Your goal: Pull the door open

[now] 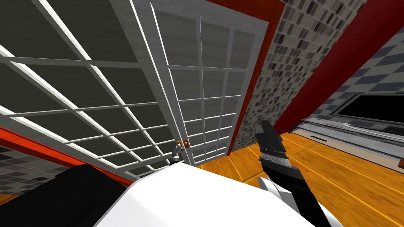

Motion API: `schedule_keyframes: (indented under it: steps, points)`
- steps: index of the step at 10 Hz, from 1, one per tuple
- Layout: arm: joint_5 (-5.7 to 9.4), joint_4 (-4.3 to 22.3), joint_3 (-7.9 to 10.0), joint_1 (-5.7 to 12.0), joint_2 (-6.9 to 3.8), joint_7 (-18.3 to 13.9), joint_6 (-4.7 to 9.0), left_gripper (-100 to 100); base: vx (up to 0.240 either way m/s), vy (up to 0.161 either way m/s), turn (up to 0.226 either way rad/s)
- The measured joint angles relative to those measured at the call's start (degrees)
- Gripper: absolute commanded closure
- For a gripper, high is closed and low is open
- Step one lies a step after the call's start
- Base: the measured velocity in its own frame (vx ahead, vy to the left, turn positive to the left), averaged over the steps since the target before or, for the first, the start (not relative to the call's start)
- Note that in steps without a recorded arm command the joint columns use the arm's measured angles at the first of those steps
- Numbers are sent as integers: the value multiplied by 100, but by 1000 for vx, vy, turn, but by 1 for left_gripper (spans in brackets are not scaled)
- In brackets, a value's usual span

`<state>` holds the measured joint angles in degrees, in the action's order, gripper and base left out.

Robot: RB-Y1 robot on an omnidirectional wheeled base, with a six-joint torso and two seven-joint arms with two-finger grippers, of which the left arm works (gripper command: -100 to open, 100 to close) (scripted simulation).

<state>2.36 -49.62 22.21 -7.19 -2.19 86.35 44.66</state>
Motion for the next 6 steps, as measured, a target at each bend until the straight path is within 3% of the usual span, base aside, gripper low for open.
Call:
schedule_keyframes:
  steps: [2, 6]
  points:
    - [-2, -1, -4, 1, 3, 2, -1, 100, 0, 0, 0]
    - [27, 136, 26, -34, -49, -117, 105, 100, -113, -49, 25]
